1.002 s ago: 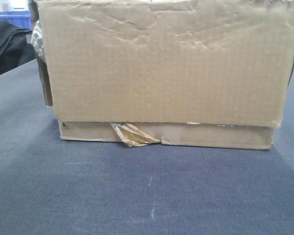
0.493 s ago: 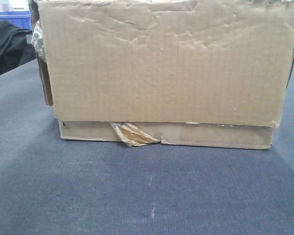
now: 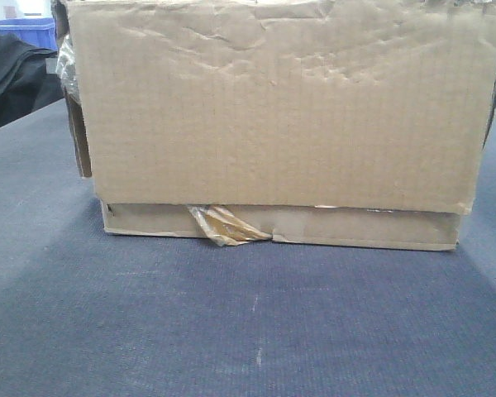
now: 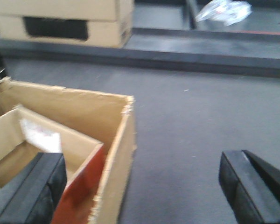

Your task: Stack two boxes on right shelf middle

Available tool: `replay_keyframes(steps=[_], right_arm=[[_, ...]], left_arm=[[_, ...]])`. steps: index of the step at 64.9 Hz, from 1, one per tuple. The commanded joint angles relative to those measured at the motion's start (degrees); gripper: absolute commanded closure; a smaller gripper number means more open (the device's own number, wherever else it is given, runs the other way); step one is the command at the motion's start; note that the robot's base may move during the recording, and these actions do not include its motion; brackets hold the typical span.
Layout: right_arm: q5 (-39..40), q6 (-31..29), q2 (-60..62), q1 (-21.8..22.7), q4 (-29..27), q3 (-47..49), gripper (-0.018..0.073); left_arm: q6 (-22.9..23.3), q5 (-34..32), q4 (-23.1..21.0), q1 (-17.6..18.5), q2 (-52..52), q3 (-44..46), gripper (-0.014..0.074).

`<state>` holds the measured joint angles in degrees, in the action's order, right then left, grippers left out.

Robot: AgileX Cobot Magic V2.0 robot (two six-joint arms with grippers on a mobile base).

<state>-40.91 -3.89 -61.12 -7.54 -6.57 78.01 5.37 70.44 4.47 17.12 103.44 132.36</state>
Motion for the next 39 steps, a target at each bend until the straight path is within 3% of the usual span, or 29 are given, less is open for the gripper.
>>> replay_keyframes(steps=[1, 18, 39], right_arm=[[-2.5, 0.0, -3.2, -1.3, 0.4, 2.8, -0.0009], [-11.9, 0.0, -12.7, -3.0, 0.0, 7.1, -0.0009], [-15.1, 0.0, -22.8, -5.7, -0.4, 7.1, -0.0009]], left_arm=[[-0.5, -0.5, -1.3, -1.4, -2.8, -5.2, -0.0003], [-0.6, -0.5, -2.8, -0.1, -3.9, -14.7, -0.0003], [-0.6, -0.5, -4.5, -0.1, -3.3, -24.2, -0.0003]])
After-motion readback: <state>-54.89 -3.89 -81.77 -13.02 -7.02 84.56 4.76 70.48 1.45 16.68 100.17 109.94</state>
